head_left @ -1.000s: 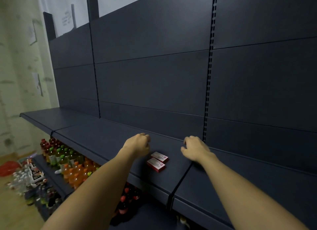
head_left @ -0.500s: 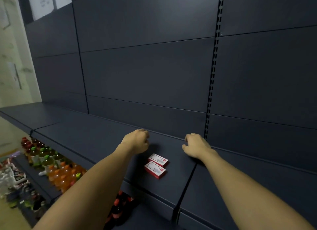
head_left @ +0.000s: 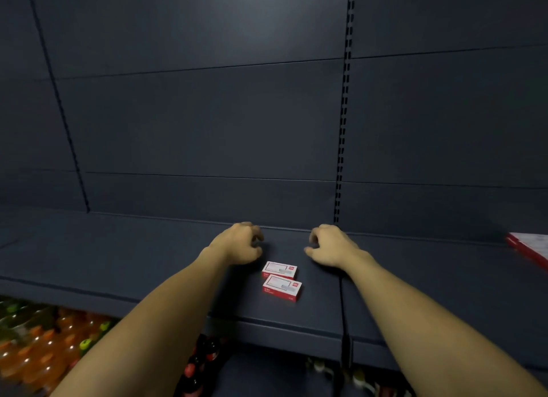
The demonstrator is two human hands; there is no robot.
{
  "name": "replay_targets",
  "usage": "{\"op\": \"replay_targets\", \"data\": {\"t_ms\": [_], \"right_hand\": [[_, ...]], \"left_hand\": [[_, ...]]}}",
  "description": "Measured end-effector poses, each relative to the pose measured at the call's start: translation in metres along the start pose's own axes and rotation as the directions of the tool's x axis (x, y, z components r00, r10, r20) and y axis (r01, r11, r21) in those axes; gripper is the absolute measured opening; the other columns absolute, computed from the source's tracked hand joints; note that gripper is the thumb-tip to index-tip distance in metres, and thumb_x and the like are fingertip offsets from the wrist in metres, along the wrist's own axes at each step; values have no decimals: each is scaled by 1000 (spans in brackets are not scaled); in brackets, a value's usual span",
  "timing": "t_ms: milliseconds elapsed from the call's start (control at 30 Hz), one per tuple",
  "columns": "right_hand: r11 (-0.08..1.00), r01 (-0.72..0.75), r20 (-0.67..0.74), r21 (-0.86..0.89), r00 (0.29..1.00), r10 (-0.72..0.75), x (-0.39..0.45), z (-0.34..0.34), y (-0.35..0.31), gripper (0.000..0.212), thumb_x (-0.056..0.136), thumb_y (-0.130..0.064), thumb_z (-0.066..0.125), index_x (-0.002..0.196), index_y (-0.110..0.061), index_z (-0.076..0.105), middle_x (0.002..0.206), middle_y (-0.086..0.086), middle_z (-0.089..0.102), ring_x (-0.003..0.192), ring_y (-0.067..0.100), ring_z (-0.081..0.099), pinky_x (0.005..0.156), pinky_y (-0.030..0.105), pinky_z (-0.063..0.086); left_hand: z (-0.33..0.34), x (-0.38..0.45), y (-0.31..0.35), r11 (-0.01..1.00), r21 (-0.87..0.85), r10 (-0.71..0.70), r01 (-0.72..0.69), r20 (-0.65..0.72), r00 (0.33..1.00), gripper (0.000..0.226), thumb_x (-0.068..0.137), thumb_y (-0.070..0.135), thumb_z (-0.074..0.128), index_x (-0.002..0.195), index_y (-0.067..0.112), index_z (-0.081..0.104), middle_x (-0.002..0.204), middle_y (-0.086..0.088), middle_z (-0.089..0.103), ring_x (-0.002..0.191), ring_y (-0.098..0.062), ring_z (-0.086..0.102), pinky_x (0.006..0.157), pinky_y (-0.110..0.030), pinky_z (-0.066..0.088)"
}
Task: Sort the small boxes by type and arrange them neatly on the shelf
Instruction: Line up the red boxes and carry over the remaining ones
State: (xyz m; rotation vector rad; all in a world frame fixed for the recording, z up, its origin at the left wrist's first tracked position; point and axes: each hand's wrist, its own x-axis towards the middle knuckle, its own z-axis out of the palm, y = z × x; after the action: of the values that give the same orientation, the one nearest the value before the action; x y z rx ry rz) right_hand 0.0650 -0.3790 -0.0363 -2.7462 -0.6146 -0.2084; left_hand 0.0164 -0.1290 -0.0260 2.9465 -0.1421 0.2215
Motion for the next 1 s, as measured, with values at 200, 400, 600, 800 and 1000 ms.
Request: {"op": "replay_targets", "data": {"t_ms": [200,400,600,800,1000], "right_hand": [[938,-160,20,307,987,162,-33,-1,-22,29,77,-47,78,77,-19,72,87,-4,69,83,10,64,70,27,48],[925,-199,178,324,973,147,-48,-12,-47,45,55,-54,89,77,-17,76,79,-8,73,82,10,65,69,27,48],[958,-185,307,218,945,113,-60,-13,-55,54,46,-52,95,84,-19,74,84,-11,72,85,9,66,80,30,53],[941,-183,304,286,948,92,-67,-4,-45,51,49,-45,95,89,-23,72,84,-9,68,74,7,62,69,25,49],[928,-196,257,318,959,115,-67,-2,-42,40,60,-33,92,94,-26,74,92,-7,69,77,6,63,72,24,48]], "left_hand": [[-2,-16,4,980,-18,199,-198,118,973,46,85,33,68,129,22,64,123,1,55,112,-19,55,94,-31,47],[-5,-21,5,962,-47,273,-269,177,945,41,81,39,74,120,26,70,119,5,56,108,-16,56,96,-34,49],[5,-20,3,956,-121,283,-266,148,948,44,82,43,74,123,27,67,118,9,58,102,-12,55,94,-29,47],[12,-21,7,943,-206,290,-261,129,948,37,85,35,75,121,27,69,116,14,55,109,-10,56,99,-28,46],[8,-21,4,939,-285,235,-191,128,963,36,82,32,81,115,25,71,110,13,63,99,-7,60,89,-23,46]]}}
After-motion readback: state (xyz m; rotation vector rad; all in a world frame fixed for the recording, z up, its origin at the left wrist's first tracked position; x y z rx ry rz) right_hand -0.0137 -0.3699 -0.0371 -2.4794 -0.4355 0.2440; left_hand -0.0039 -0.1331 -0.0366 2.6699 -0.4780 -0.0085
